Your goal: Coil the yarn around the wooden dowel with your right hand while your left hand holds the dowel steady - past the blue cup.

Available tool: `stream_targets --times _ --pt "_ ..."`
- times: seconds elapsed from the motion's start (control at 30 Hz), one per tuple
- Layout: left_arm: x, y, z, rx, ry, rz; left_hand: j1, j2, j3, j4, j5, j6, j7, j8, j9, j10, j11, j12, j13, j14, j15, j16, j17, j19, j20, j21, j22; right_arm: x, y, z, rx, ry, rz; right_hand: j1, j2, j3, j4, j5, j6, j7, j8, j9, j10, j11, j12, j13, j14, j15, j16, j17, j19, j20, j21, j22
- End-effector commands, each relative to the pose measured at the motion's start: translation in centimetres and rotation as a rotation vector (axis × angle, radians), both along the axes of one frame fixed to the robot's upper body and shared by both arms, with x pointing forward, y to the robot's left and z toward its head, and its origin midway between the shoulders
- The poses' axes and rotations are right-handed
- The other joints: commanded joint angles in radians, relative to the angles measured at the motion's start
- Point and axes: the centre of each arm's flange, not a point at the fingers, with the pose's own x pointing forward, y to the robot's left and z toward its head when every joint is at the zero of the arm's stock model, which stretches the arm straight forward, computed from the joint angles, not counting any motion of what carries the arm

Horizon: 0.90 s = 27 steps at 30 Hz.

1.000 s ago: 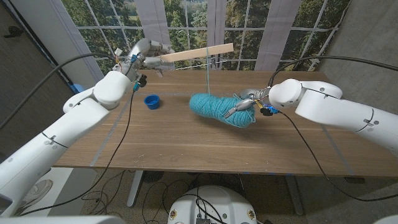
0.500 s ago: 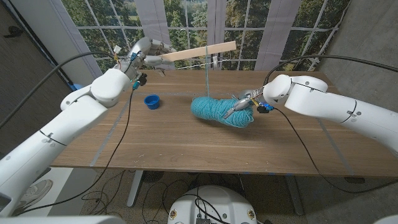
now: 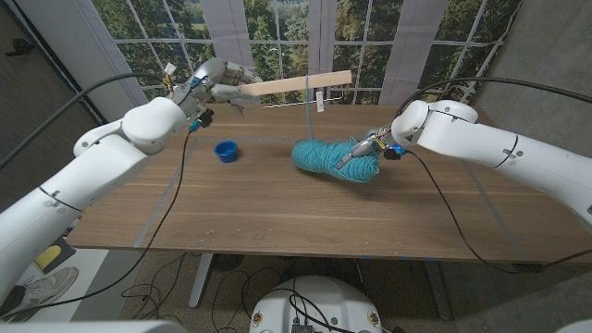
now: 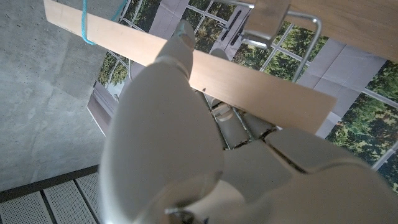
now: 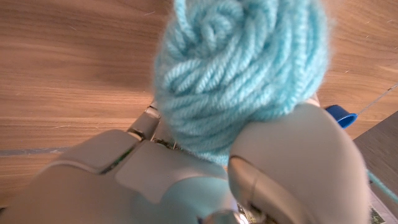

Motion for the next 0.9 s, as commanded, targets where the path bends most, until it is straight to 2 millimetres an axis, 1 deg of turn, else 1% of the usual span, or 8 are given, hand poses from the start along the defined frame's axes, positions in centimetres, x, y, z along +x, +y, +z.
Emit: stream_targets --times 0.03,0.17,0.2,0.23,0.33,0.47,0.63,0.9 --pt "-0.2 0.6 -0.3 0.043 0.075 -0.034 0.070 0.082 0.014 0.008 0.005 0.056 0.049 0.006 0.003 0.010 0.001 -0.005 0.003 0.031 -0.059 -0.004 0.003 -0.006 -0.116 0.009 0.004 1.9 -2.3 0.7 0.126 -0.134 -0.070 0.255 0.272 -0.007 0.002 0.000 0.104 -0.063 -0.006 0.011 0.000 -0.009 0.013 0.159 -0.024 -0.088 0.018 0.005 -0.007 -0.003 0.009 0.000" --pt "0.0 0.6 -0.4 0.057 0.094 -0.041 0.070 0.082 0.014 0.009 0.004 0.055 0.047 0.005 0.003 0.009 0.002 -0.006 0.005 0.031 -0.057 -0.005 0.004 -0.006 -0.116 0.010 0.004 1.9 -3.0 0.7 0.209 -0.262 -0.067 0.255 0.278 -0.011 0.007 0.000 0.105 -0.066 -0.007 0.018 -0.003 -0.013 0.013 0.160 -0.030 -0.092 0.026 0.005 -0.012 -0.002 0.013 0.000" --pt "0.1 0.6 -0.5 0.057 0.097 -0.044 0.069 0.082 0.014 0.009 0.004 0.055 0.047 0.005 0.003 0.009 0.001 -0.006 0.006 0.032 -0.059 -0.005 0.004 -0.007 -0.116 0.010 0.004 1.9 -3.3 0.8 0.242 -0.316 -0.065 0.255 0.278 -0.012 0.008 0.000 0.104 -0.066 -0.008 0.020 -0.002 -0.016 0.013 0.160 -0.031 -0.096 0.028 0.004 -0.013 -0.003 0.014 0.000" --pt "0.1 0.6 -0.5 0.057 0.097 -0.045 0.069 0.083 0.015 0.009 0.004 0.053 0.047 0.004 0.004 0.009 0.001 -0.006 0.007 0.032 -0.057 -0.005 0.004 -0.007 -0.117 0.011 0.004 1.9 -3.3 0.8 0.246 -0.320 -0.063 0.256 0.279 -0.012 0.008 0.000 0.104 -0.067 -0.008 0.021 -0.001 -0.017 0.012 0.158 -0.032 -0.096 0.028 0.002 -0.014 -0.003 0.015 0.000" --pt "0.4 0.6 -0.6 0.064 0.115 -0.055 0.069 0.083 0.015 0.009 0.004 0.054 0.047 0.004 0.004 0.009 0.001 -0.007 0.008 0.032 -0.057 -0.006 0.005 -0.007 -0.116 0.012 0.004 1.7 -3.6 1.0 0.294 -0.416 -0.058 0.256 0.279 -0.014 0.010 0.000 0.104 -0.068 -0.008 0.024 -0.002 -0.019 0.013 0.159 -0.035 -0.098 0.032 0.003 -0.017 -0.002 0.016 -0.001" --pt "0.7 0.5 -0.8 0.071 0.124 -0.051 0.069 0.083 0.016 0.009 0.004 0.053 0.047 0.004 0.004 0.010 0.001 -0.009 0.008 0.029 -0.058 -0.009 0.006 -0.009 -0.116 0.013 0.004 1.6 -3.5 1.6 0.316 -0.437 -0.047 0.258 0.281 -0.015 0.012 0.000 0.101 -0.073 -0.010 0.029 -0.004 -0.022 0.012 0.158 -0.036 -0.099 0.033 -0.005 -0.017 -0.001 0.020 -0.001" --pt "1.1 0.7 -1.1 0.070 0.136 -0.059 0.068 0.083 0.017 0.009 0.003 0.050 0.048 0.003 0.005 0.009 0.002 -0.011 0.010 0.029 -0.057 -0.010 0.007 -0.011 -0.116 0.014 0.004 1.5 -2.9 2.8 0.309 -0.445 -0.039 0.257 0.287 -0.016 0.019 0.001 0.095 -0.074 -0.013 0.035 -0.008 -0.025 0.009 0.155 -0.041 -0.099 0.032 -0.016 -0.022 0.003 0.023 -0.002" --pt "1.6 1.0 -1.7 0.093 0.171 -0.043 0.068 0.083 0.018 0.009 0.003 0.050 0.047 0.003 0.005 0.010 0.001 -0.013 0.011 0.030 -0.057 -0.011 0.008 -0.013 -0.116 0.015 0.003 0.3 -1.7 5.7 0.269 -0.463 -0.016 0.257 0.289 -0.016 0.028 0.001 0.089 -0.075 -0.016 0.044 -0.010 -0.030 0.008 0.153 -0.043 -0.097 0.036 -0.026 -0.024 0.006 0.029 -0.003"
